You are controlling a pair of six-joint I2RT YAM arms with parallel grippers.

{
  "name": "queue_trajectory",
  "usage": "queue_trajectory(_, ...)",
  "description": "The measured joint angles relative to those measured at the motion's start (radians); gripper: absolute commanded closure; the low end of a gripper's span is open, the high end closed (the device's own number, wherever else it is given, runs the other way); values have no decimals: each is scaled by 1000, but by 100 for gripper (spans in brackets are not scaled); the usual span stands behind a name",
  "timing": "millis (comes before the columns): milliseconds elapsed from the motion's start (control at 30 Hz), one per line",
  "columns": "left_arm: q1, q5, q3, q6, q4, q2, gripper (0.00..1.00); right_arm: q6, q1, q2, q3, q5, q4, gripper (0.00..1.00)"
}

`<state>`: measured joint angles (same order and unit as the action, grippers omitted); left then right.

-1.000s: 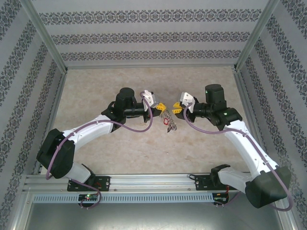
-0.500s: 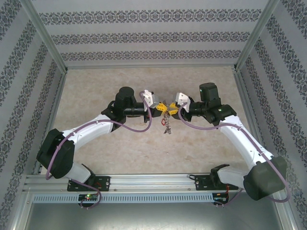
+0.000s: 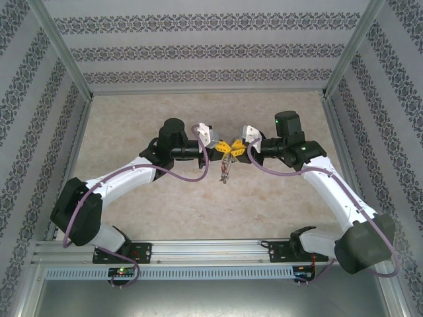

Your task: Put the keys on the keyring

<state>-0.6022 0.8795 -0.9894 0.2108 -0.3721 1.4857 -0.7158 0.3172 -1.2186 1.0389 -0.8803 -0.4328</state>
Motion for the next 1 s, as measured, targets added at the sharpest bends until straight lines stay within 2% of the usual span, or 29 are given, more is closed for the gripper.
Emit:
queue_trajectory(833,0,21,-2,21,35,0,100,-18,-26,-40,65,-129,-145,74)
queue_trajectory(1000,0,27,-5,26,48,0,100,-25,-35,-44,76,-135,-173,89)
